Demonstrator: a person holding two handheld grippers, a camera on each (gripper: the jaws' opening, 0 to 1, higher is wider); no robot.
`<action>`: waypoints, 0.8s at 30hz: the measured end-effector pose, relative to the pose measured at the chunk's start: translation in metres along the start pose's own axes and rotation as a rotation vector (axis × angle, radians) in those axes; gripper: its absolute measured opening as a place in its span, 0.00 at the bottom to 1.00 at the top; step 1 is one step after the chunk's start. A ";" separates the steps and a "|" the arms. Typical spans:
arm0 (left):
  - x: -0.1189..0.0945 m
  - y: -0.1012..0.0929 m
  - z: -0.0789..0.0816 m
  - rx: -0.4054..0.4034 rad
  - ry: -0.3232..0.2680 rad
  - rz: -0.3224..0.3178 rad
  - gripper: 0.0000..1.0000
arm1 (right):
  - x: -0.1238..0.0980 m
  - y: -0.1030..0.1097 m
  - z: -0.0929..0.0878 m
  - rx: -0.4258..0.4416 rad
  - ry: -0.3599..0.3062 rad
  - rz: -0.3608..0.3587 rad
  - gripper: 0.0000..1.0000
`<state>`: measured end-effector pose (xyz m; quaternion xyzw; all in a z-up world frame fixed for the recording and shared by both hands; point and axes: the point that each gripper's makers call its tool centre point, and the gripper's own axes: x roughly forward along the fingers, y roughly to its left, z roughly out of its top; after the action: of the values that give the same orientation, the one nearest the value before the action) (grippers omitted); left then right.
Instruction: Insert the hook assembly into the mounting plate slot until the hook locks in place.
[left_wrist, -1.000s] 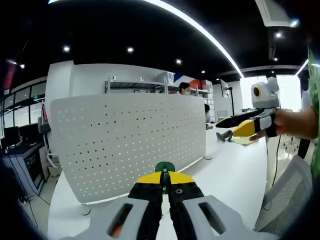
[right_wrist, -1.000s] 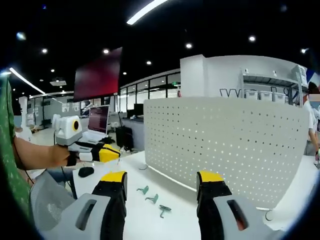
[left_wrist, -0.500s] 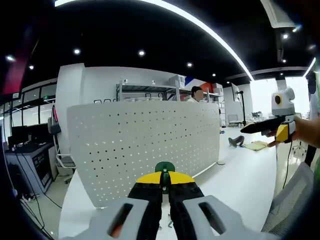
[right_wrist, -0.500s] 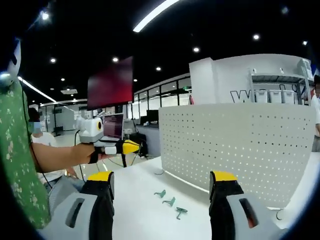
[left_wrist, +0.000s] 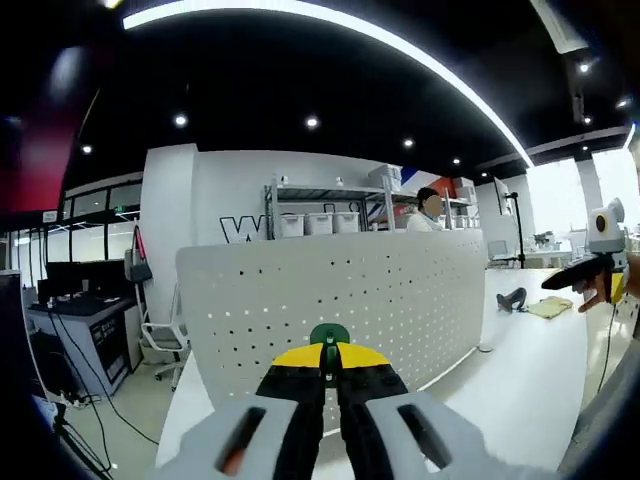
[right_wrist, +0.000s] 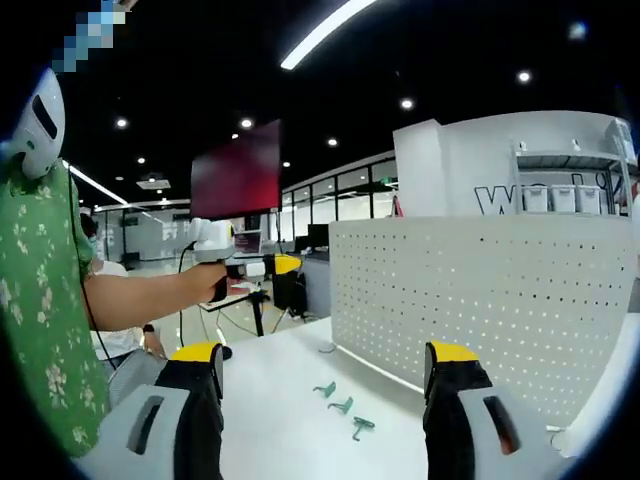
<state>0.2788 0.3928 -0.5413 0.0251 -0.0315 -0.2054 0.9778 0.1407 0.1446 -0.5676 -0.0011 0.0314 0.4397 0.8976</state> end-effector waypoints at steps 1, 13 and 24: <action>0.005 0.007 0.004 0.002 -0.010 0.016 0.03 | 0.000 -0.001 0.000 0.003 -0.001 -0.001 0.84; 0.036 0.057 0.033 -0.033 -0.109 0.183 0.03 | -0.004 -0.012 0.010 0.007 -0.008 -0.021 0.85; 0.060 0.076 0.030 -0.082 -0.163 0.240 0.03 | -0.001 -0.015 0.013 0.001 0.004 -0.041 0.84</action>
<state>0.3620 0.4372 -0.5038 -0.0355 -0.1053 -0.0897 0.9898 0.1527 0.1346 -0.5553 -0.0021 0.0333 0.4212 0.9063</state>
